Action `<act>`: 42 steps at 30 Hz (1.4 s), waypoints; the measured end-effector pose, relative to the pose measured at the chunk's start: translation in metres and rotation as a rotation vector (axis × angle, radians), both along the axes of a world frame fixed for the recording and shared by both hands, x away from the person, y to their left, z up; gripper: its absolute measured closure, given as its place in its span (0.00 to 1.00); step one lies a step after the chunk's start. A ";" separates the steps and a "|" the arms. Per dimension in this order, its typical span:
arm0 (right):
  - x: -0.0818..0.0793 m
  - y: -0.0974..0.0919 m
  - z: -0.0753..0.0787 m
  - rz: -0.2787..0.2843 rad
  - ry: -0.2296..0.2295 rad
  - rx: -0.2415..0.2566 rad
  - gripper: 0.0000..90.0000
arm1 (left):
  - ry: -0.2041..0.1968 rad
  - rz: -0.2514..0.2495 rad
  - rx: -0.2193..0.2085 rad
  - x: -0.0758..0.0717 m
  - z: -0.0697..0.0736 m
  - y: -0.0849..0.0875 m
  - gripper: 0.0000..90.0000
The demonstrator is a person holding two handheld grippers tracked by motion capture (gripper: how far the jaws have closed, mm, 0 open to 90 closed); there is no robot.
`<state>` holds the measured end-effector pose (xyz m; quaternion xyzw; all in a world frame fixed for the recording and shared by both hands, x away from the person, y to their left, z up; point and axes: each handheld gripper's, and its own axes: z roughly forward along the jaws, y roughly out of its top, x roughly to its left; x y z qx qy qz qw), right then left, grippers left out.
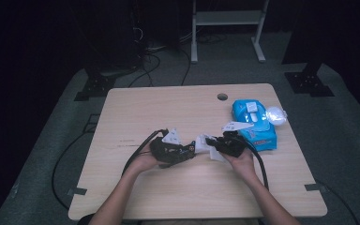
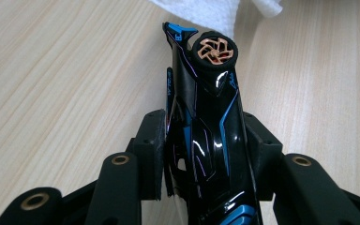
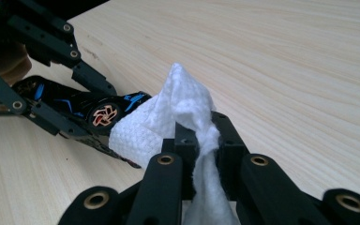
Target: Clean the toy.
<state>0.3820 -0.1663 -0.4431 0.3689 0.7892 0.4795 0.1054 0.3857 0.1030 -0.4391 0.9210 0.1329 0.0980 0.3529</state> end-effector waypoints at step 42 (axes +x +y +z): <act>-0.017 0.005 0.023 0.058 -0.049 0.126 0.91 | -0.013 -0.018 -0.215 -0.010 0.033 -0.004 0.63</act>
